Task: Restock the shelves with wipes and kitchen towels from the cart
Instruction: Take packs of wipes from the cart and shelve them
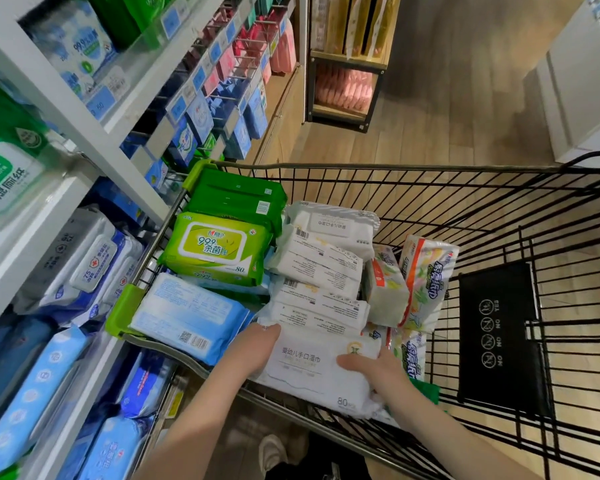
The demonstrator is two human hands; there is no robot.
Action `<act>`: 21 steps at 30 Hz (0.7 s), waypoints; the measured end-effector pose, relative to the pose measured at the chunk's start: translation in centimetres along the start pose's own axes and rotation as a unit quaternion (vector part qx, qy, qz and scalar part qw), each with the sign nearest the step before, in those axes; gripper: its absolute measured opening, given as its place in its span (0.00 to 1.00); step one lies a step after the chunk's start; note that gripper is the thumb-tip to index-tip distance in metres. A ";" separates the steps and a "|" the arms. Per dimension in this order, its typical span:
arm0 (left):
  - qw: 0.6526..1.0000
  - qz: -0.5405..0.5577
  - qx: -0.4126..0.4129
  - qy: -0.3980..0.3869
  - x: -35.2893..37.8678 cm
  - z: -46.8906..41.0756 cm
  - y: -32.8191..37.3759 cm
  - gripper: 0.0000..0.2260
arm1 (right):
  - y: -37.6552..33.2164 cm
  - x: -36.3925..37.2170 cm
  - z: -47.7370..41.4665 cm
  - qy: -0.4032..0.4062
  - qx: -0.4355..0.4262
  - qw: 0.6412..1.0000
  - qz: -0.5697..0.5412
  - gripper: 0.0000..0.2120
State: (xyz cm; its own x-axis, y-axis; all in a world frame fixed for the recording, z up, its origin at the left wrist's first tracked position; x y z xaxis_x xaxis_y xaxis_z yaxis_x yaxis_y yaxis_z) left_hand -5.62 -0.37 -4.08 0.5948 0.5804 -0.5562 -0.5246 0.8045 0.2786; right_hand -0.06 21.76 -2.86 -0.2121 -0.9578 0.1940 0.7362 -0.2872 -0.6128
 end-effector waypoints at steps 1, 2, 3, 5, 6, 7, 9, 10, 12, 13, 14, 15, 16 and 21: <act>1.000 -0.015 0.015 0.001 -0.1 0.2 0.3 0.20 | -0.7 -0.5 0.4 0.005 -0.009 1.000 0.015 0.21; 0.999 -0.030 0.035 0.008 -0.2 0.4 0.5 0.20 | -1.3 -1.2 0.9 0.013 -0.014 0.999 0.034 0.21; 0.997 -0.041 0.054 0.031 -0.4 0.5 0.9 0.19 | -1.9 -1.9 1.3 0.025 -0.018 0.998 0.048 0.21; 0.991 -0.039 0.080 0.099 -0.7 0.2 1.5 0.15 | -3.0 -3.5 2.3 0.062 -0.025 0.996 0.053 0.18; 0.988 -0.047 0.088 0.121 -0.7 -0.5 1.7 0.14 | -3.5 -4.4 2.7 0.080 -0.028 0.995 0.047 0.16; 0.987 -0.062 0.094 0.119 -0.6 -1.3 2.0 0.15 | -4.0 -5.2 3.2 0.096 -0.032 0.994 0.039 0.14; 0.991 -0.066 0.092 0.074 0.1 -3.2 2.2 0.19 | -4.8 -6.9 3.8 0.128 -0.038 0.991 0.028 0.15; 0.993 -0.065 0.082 0.053 0.6 -4.5 2.0 0.22 | -5.0 -7.7 3.8 0.141 -0.041 0.989 0.020 0.16; 0.995 -0.060 0.067 0.044 1.8 -7.5 1.2 0.30 | -5.2 -8.7 3.7 0.159 -0.049 0.986 0.009 0.18; 0.996 -0.047 0.058 0.047 2.6 -8.9 0.8 0.34 | -5.2 -9.0 3.6 0.166 -0.050 0.985 0.010 0.18; 0.997 -0.043 0.048 0.047 2.9 -9.1 0.9 0.36 | -5.3 -9.2 3.4 0.170 -0.051 0.984 0.009 0.17; 0.997 -0.046 0.040 0.050 2.7 -8.3 1.6 0.37 | -5.4 -9.4 3.3 0.171 -0.053 0.984 0.011 0.16; 0.996 -0.062 0.028 0.053 2.5 -7.8 2.1 0.38 | -5.5 -9.6 3.2 0.172 -0.055 0.984 0.014 0.15; 0.998 -0.063 0.021 0.015 3.2 -8.4 2.2 0.50 | -6.0 -10.8 2.9 0.179 -0.050 0.982 0.037 0.11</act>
State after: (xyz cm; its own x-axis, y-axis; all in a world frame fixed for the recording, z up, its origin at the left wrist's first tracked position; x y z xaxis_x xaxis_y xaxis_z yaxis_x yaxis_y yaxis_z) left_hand -10.00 2.24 -11.88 0.6356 0.4701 -0.6124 -0.4203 0.8761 0.2362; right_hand -0.28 33.81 0.94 -0.3862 -0.9142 -0.1232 0.6945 -0.2002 -0.6911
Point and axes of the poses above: each hand's wrist, its own z-axis away from the middle knuckle, its own x-axis out of the palm, y = z × x, the point moved 1 cm from there along -z, towards the middle knuckle, and after that the axes turned 12 degrees about -z, right-handed, at the moved point
